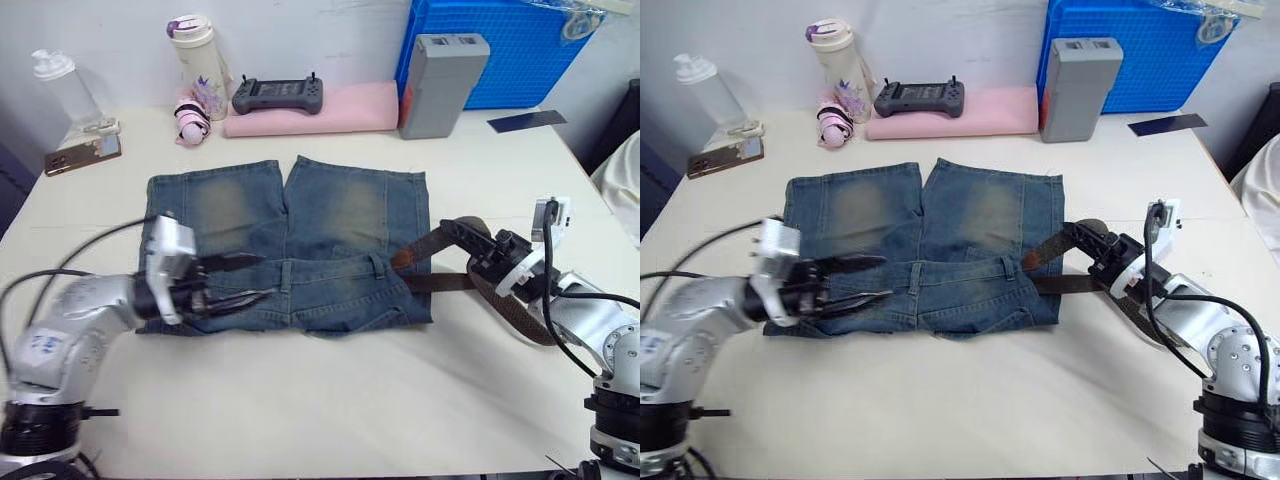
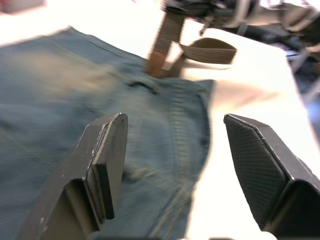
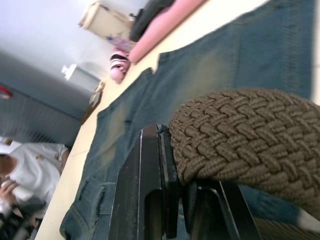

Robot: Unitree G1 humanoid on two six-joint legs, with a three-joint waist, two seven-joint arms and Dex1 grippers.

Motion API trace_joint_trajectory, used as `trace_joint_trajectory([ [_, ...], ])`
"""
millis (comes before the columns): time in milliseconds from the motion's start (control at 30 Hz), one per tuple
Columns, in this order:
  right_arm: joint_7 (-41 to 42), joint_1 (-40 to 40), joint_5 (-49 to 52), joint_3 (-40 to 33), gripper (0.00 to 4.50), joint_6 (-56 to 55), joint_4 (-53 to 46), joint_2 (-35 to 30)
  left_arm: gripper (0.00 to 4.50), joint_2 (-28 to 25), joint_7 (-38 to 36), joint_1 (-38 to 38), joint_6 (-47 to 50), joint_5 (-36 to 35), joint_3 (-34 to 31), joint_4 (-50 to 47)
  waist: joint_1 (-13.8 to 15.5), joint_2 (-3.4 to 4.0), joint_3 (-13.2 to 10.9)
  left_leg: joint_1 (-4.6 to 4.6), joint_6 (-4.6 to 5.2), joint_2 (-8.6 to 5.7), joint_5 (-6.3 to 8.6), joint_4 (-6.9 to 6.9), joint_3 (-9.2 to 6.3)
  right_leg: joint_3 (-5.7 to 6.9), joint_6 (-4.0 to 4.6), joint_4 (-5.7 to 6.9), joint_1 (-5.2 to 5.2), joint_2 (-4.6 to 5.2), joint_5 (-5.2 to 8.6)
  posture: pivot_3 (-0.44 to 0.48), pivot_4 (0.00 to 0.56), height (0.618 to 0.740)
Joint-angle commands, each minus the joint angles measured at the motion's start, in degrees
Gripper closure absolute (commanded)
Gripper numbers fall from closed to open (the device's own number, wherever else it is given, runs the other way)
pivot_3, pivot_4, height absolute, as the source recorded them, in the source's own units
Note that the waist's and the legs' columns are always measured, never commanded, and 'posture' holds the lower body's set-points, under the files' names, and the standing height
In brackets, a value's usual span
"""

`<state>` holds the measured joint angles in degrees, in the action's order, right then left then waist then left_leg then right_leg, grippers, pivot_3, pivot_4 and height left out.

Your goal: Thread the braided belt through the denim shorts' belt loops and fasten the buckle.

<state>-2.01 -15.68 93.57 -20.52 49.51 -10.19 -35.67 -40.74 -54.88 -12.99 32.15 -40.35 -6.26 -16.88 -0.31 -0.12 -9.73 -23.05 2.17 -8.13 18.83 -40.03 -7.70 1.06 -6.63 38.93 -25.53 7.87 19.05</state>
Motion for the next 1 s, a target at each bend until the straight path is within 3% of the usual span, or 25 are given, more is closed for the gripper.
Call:
trace_joint_trajectory([
  [33, -1.8, -1.0, 5.4, -1.9, 4.5, 0.1, -0.3, 0.3, 1.12, 1.3, 0.1, -1.5, -1.5, 1.7, 1.1, 1.2, 0.0, 0.0, 0.0, -0.01, 0.0, 0.05, 0.0, 0.0, 0.01, -0.02, 0.0, -0.02, 0.0, -0.05, 0.0, 0.0, 0.15, 0.676],
  [333, -6.3, -2.1, 12.9, -3.2, 4.5, -1.7, 0.9, 0.4, 1.12, 2.0, 0.2, -1.0, -1.2, 2.2, 0.6, 0.8, 0.2, 0.0, 0.0, 0.0, -0.01, 0.07, 0.01, -0.05, 0.07, -0.11, -0.08, -0.04, -0.01, -0.1, -0.04, 0.0, 0.15, 0.676],
  [1000, -2.6, -1.9, -2.4, 5.0, 4.5, 1.2, 3.2, 3.7, 1.12, 2.2, 2.5, 0.1, 1.0, 0.8, -1.0, -3.4, 0.1, 0.0, 0.0, 0.01, 0.0, 0.09, 0.01, -0.06, 0.13, -0.18, -0.09, -0.02, -0.02, -0.15, -0.05, 0.0, 0.15, 0.676],
])
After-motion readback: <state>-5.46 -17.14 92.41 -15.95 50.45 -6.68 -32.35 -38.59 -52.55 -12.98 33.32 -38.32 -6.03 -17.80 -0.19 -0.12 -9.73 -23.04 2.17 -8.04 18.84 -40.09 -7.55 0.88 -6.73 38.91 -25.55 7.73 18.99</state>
